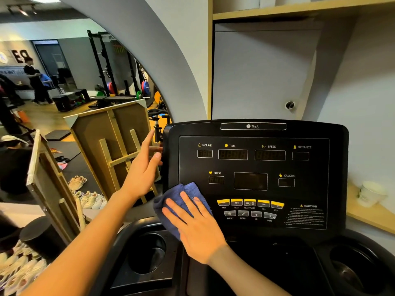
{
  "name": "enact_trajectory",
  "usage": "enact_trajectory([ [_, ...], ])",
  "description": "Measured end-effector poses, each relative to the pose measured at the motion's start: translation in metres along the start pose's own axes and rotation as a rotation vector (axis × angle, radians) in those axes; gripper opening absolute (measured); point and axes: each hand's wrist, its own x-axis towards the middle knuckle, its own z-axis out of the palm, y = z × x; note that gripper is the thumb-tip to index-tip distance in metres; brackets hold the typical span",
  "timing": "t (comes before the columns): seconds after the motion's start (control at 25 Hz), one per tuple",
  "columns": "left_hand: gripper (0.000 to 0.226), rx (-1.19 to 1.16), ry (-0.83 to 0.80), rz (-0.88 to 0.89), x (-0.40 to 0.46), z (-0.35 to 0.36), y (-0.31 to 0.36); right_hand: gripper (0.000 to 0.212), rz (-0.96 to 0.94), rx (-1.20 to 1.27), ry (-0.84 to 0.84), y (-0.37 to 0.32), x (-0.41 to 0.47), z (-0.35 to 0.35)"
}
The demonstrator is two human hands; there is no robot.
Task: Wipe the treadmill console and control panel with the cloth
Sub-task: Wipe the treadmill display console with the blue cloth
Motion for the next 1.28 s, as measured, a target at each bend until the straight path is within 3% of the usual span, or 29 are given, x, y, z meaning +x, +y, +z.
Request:
enact_trajectory([
  [0.24,0.061,0.009,-0.019,-0.026,-0.006,0.004,-0.005,0.089,-0.005,-0.058,-0.021,0.021,-0.025,0.005],
  [0.64,0.07,-0.068,-0.058,-0.061,-0.039,0.034,-0.003,0.067,0.073,-0.102,0.04,0.062,-0.076,0.003],
  [1.28,0.077,-0.02,0.102,-0.085,-0.06,0.077,0.002,0.066,0.223,-0.164,0.061,0.144,-0.174,-0.005],
])
